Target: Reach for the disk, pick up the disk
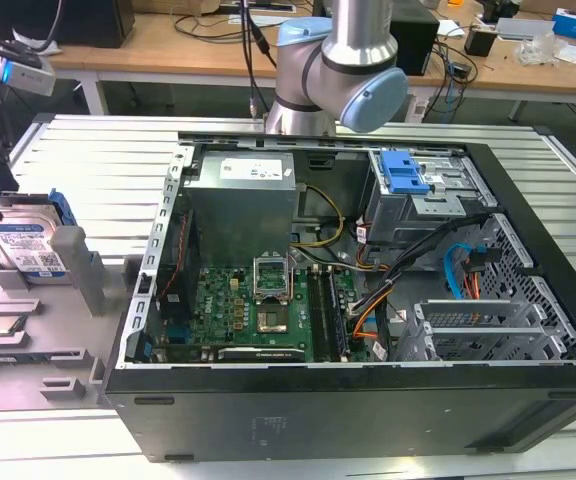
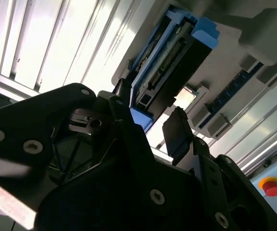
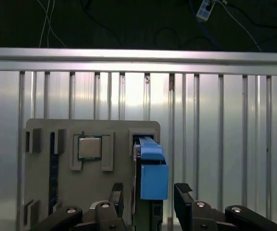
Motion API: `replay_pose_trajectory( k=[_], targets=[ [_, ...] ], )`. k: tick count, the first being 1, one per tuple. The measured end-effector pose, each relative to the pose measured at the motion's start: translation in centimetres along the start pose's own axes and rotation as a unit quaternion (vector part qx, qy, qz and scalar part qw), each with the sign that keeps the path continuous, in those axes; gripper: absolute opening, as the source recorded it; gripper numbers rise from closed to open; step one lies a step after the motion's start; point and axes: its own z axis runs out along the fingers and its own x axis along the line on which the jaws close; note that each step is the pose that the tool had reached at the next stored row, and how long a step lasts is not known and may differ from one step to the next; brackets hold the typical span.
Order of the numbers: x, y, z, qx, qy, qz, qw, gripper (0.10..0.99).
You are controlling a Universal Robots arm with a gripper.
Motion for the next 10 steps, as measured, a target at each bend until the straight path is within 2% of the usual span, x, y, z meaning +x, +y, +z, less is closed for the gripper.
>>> replay_pose_trajectory(
  k=[7, 10],
  targets=[
    [-0.05, 0.40, 1.46, 0.0001, 0.0000, 0.000, 1.0000, 0.545],
    [-0.06, 0.47, 2.41, 0.0000, 0.0000, 0.000, 1.0000, 0.545]
  ],
)
